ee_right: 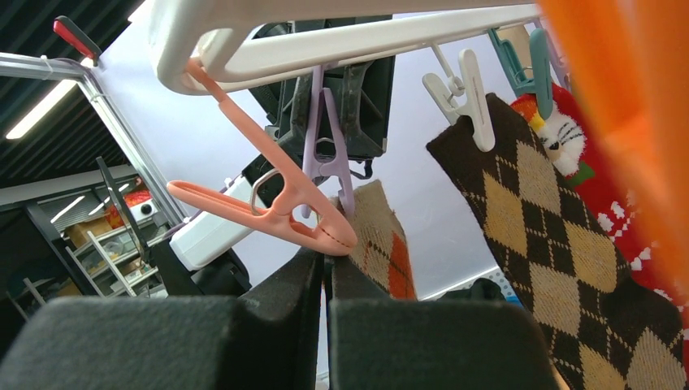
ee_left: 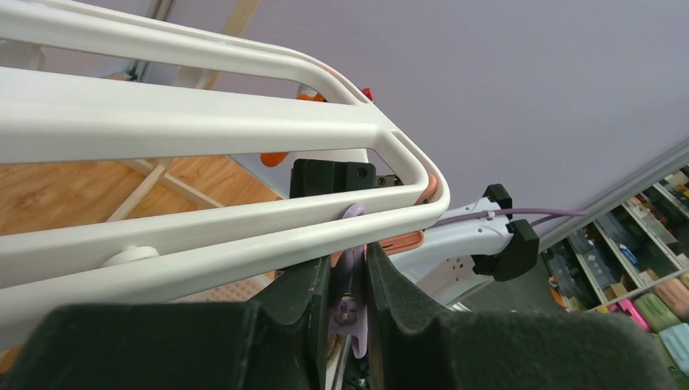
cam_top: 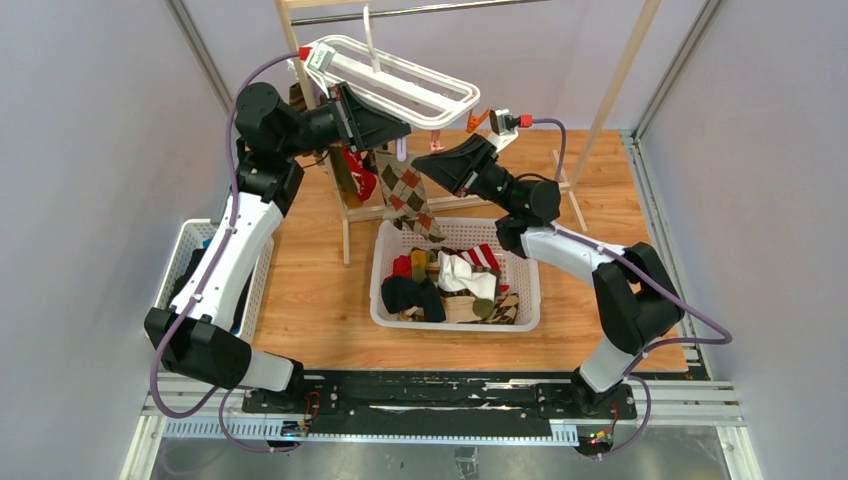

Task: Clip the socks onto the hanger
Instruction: Clamp the sock onto the hanger.

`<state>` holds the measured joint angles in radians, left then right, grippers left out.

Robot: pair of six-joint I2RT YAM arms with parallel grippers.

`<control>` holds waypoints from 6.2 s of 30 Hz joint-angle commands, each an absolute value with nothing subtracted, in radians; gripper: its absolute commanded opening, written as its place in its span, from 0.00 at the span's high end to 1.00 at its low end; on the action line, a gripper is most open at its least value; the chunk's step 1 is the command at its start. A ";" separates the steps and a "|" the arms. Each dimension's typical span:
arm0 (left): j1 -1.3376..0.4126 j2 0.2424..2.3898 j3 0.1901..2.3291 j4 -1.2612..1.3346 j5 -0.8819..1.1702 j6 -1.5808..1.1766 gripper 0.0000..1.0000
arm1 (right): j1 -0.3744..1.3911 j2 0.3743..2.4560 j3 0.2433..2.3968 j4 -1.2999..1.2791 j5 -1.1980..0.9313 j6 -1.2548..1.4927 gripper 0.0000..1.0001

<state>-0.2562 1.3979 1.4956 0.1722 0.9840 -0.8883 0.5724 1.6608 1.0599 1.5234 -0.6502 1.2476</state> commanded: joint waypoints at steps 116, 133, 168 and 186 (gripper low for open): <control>-0.199 1.194 1.328 0.020 0.903 -0.734 0.05 | 0.620 1.628 1.010 1.597 -0.396 1.134 0.32; -0.192 1.043 1.387 -0.543 0.475 -0.299 0.00 | 0.651 1.688 1.068 1.597 -0.402 1.137 0.36; -0.008 1.023 1.574 -0.676 0.619 -0.162 0.00 | 0.618 1.491 0.806 1.529 -0.437 1.041 0.28; 0.118 1.090 1.676 -0.800 0.666 -0.163 0.00 | 0.522 1.532 0.867 1.596 -0.462 1.154 0.25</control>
